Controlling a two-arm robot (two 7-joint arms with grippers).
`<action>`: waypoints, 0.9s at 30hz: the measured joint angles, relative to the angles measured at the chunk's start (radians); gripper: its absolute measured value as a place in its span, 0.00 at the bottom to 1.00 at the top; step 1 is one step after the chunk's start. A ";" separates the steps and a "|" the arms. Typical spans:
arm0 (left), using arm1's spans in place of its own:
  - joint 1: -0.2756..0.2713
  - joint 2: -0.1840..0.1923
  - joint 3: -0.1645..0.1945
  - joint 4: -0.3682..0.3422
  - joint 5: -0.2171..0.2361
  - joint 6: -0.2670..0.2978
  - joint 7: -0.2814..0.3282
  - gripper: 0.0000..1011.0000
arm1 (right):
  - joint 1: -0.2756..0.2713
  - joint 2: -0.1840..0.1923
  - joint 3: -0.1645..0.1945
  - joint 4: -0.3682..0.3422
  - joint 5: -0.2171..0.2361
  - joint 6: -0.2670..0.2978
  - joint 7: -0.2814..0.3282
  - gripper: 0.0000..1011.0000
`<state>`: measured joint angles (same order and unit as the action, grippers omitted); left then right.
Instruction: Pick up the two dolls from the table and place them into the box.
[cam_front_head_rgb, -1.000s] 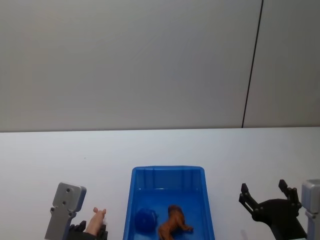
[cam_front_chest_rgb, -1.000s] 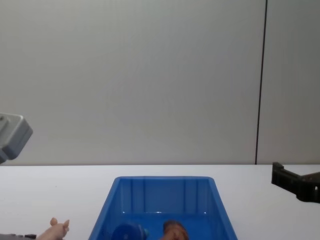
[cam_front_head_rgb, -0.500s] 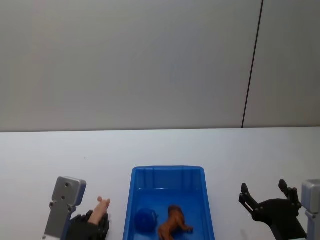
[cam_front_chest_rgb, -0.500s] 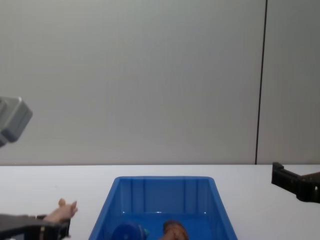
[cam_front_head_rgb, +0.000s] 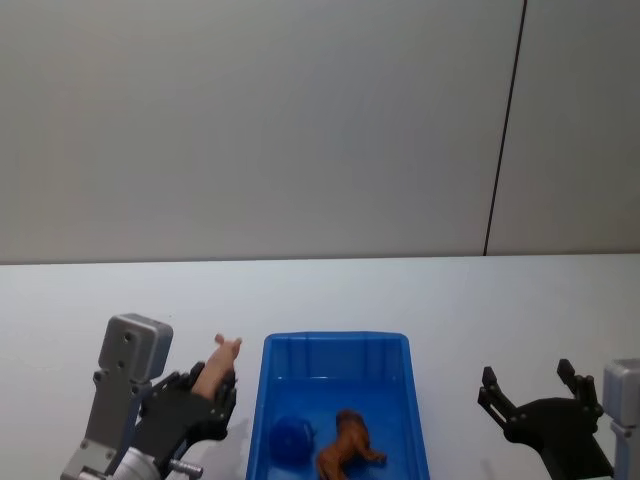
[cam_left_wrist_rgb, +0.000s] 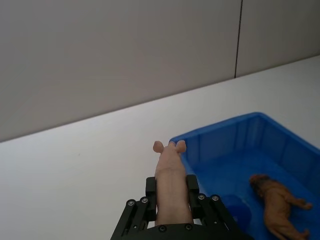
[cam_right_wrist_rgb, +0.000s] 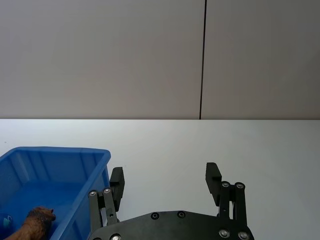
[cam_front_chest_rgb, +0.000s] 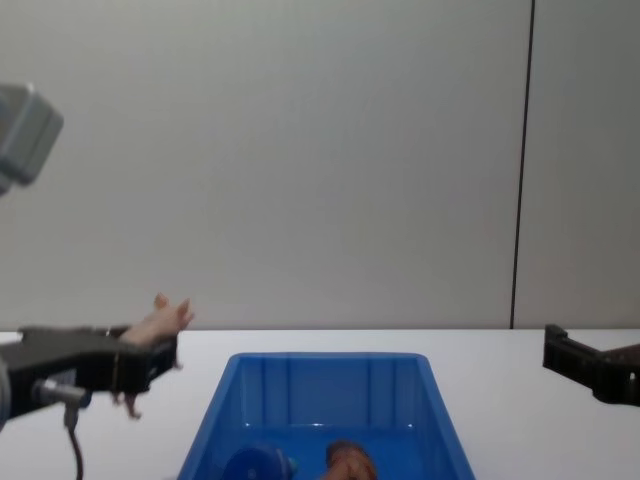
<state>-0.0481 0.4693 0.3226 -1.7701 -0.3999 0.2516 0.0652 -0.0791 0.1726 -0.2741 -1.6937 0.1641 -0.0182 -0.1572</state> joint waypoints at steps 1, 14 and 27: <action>-0.003 0.000 -0.001 -0.002 0.002 -0.007 -0.007 0.35 | 0.000 0.000 0.000 0.000 0.000 0.000 0.000 0.99; -0.040 -0.007 -0.010 -0.002 0.003 -0.119 -0.173 0.35 | 0.000 0.000 0.000 0.000 0.000 0.000 0.000 0.99; -0.086 -0.026 -0.010 0.042 -0.047 -0.203 -0.379 0.56 | 0.000 0.000 0.000 0.000 0.000 0.000 0.000 0.99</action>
<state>-0.1340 0.4436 0.3125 -1.7285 -0.4474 0.0482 -0.3142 -0.0791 0.1726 -0.2741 -1.6937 0.1641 -0.0182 -0.1571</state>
